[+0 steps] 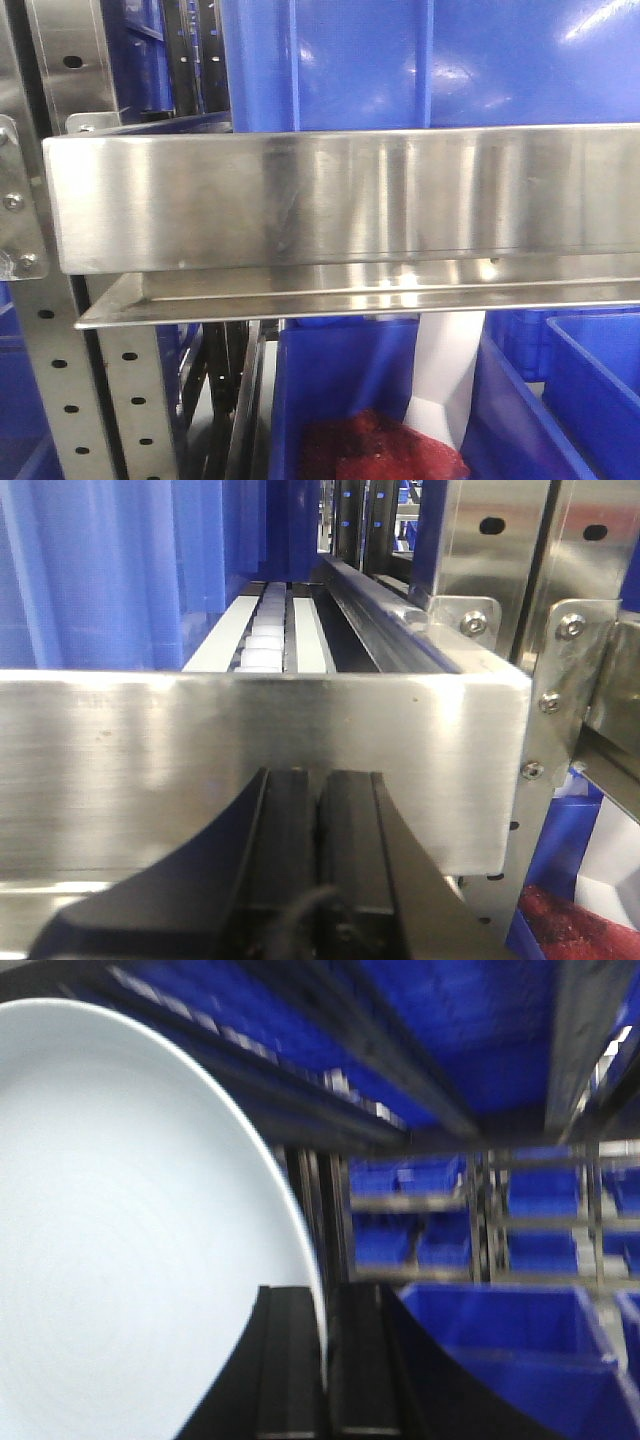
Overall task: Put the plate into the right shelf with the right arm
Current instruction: 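Lower the plate into the blue bin and open the right gripper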
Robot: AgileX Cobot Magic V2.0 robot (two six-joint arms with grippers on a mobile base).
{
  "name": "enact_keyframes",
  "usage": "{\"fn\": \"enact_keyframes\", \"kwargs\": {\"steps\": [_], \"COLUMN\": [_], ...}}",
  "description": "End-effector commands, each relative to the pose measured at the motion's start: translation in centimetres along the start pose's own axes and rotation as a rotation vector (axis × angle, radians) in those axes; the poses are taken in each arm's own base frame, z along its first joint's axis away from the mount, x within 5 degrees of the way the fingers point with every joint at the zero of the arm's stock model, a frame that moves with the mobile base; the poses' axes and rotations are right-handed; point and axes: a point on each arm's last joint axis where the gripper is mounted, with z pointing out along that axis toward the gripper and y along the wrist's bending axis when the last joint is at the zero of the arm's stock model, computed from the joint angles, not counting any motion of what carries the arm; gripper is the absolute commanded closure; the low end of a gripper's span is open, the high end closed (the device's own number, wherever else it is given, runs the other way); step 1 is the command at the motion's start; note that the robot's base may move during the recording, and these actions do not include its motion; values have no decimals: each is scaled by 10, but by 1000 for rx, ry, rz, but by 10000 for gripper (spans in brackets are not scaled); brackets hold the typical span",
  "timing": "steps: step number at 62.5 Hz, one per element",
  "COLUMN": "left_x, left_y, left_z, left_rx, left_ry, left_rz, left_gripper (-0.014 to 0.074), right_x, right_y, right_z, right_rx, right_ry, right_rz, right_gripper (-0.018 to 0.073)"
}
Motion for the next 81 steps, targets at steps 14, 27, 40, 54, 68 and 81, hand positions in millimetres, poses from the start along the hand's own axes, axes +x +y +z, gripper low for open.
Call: {"fn": "enact_keyframes", "kwargs": {"steps": [14,27,40,54,68,81], "left_x": [-5,-5,-5,-5,-5,-5], "left_y": [0,0,0,0,0,0], "left_z": [0,0,0,0,0,0], "left_rx": [-4,-4,-4,-4,-4,-4], "left_ry": [-84,-84,-84,-84,-84,-84], "left_rz": [-9,-9,-9,-9,-9,-9], "left_gripper": [643,643,643,643,643,643], "right_x": [26,57,77,78,56,12], "right_y": [-27,-46,-51,-51,-43,-31], "right_z": [91,115,122,122,99,42], "right_rx": [106,159,174,174,174,191], "right_ry": [79,182,292,298,315,309], "right_rz": [-29,-35,-43,-43,-42,-46], "right_gripper": [495,458,225,-23,-27,86]}}
